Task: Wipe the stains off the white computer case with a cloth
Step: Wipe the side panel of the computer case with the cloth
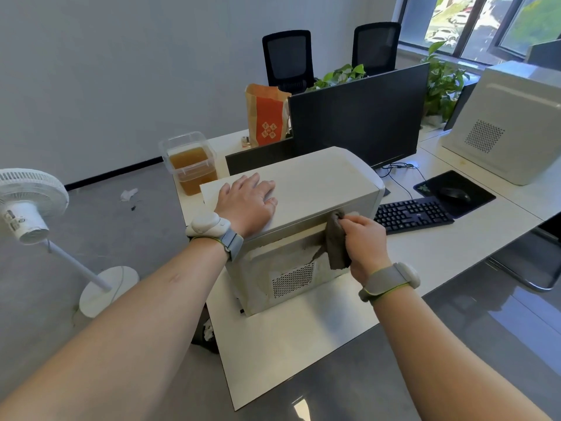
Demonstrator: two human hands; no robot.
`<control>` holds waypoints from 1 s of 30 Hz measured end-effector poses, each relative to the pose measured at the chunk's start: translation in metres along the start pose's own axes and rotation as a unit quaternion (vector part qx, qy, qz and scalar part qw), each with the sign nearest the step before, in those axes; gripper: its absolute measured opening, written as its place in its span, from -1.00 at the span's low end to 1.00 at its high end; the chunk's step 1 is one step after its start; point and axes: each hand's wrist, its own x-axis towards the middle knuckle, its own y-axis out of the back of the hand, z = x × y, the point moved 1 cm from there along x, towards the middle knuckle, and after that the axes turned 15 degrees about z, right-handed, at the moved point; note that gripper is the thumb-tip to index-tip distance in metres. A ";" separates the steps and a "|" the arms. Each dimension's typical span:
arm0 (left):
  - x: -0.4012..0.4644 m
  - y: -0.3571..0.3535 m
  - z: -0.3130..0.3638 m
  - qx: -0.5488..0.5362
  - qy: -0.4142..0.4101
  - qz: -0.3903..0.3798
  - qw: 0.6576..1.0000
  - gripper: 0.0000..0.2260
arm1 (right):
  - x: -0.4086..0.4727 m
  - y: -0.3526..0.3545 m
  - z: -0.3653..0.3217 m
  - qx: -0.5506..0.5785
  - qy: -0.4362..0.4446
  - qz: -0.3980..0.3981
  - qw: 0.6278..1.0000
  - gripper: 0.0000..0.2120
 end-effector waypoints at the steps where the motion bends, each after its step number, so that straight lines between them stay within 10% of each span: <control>1: 0.000 0.000 0.000 -0.001 0.000 -0.001 1.000 -0.54 | 0.007 0.003 -0.002 0.032 -0.010 0.039 0.999 -0.84; 5: -0.001 0.001 0.000 0.000 0.002 -0.001 1.000 -0.54 | 0.004 -0.013 -0.001 0.065 0.001 0.159 0.985 -0.86; 13: -0.002 0.004 0.002 -0.003 0.004 -0.002 1.000 -0.56 | -0.030 -0.031 0.040 -0.107 0.167 0.081 0.977 -0.69; 19: -0.002 0.004 0.002 -0.003 0.002 -0.005 1.000 -0.55 | -0.014 -0.016 0.020 0.000 0.113 0.157 0.981 -0.96; 26: -0.002 0.004 0.004 -0.002 0.002 -0.003 1.000 -0.56 | -0.045 -0.024 0.029 -0.045 0.120 -0.003 0.992 -0.87; 30: -0.003 0.006 0.004 -0.003 -0.002 0.001 1.000 -0.57 | -0.034 -0.024 0.023 0.041 0.081 0.108 0.990 -0.86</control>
